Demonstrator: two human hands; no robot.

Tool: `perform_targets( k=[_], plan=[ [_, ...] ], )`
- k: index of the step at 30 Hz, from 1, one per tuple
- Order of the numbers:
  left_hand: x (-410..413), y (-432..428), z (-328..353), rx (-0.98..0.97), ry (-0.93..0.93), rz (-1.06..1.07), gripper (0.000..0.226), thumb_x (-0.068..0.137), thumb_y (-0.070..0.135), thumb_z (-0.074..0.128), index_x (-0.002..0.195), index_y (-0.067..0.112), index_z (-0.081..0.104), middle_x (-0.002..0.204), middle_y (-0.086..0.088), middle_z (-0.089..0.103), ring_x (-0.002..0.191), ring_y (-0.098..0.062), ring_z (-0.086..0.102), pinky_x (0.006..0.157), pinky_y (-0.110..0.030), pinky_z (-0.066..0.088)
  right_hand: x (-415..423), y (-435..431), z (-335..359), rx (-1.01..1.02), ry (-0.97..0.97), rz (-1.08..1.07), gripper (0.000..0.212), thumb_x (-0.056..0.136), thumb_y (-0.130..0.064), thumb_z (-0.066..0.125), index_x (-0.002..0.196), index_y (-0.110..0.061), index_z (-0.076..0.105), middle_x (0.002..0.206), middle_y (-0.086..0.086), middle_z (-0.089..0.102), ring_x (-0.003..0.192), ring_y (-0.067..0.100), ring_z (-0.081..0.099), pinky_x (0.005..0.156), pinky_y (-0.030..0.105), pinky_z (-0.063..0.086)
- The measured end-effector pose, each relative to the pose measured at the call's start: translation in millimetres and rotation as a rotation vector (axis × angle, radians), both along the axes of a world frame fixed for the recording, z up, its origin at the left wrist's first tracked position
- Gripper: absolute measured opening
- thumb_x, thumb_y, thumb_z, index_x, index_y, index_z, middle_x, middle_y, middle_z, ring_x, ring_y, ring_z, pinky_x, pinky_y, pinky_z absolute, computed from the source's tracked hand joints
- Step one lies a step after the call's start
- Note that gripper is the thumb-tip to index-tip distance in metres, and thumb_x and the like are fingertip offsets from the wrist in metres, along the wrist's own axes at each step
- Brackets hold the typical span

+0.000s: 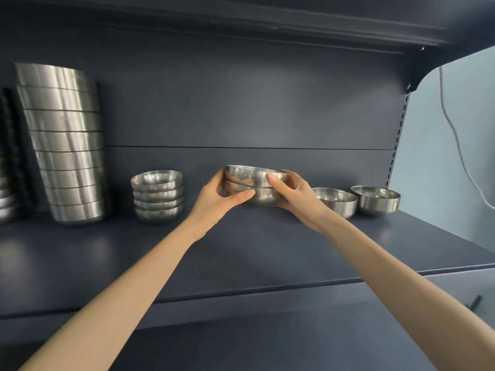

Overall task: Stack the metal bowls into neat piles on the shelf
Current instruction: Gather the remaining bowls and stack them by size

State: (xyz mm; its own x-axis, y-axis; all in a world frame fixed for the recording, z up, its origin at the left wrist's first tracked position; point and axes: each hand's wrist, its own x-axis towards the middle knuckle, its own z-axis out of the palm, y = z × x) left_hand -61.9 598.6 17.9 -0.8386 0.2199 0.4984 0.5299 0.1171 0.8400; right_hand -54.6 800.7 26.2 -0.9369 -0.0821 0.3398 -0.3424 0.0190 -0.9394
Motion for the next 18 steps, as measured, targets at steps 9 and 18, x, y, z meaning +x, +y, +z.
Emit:
perform_targets(
  k=[9, 18],
  plan=[
    [17.1, -69.6, 2.8, -0.028, 0.054, 0.077, 0.038, 0.082, 0.026, 0.075, 0.116, 0.022, 0.057, 0.095, 0.01, 0.065, 0.109, -0.006, 0.06, 0.085, -0.009, 0.042, 2.9, -73.9, -1.7, 0.02, 0.043, 0.04, 0.087, 0.063, -0.06, 0.076, 0.132, -0.016, 0.049, 0.117, -0.001, 0.064, 0.114, 0.018, 0.062, 0.099, 0.042, 0.051],
    [1.4, -100.4, 28.5, 0.006, 0.097, 0.223, 0.048, 0.073, 0.046, 0.076, 0.113, 0.025, 0.06, 0.109, 0.002, 0.066, 0.106, -0.009, 0.062, 0.094, -0.025, 0.045, -34.5, -113.7, 17.6, 0.016, 0.119, 0.041, 0.05, 0.078, -0.052, 0.074, 0.106, -0.015, 0.053, 0.084, -0.013, 0.056, 0.082, 0.008, 0.054, 0.085, 0.027, 0.044]
  ],
)
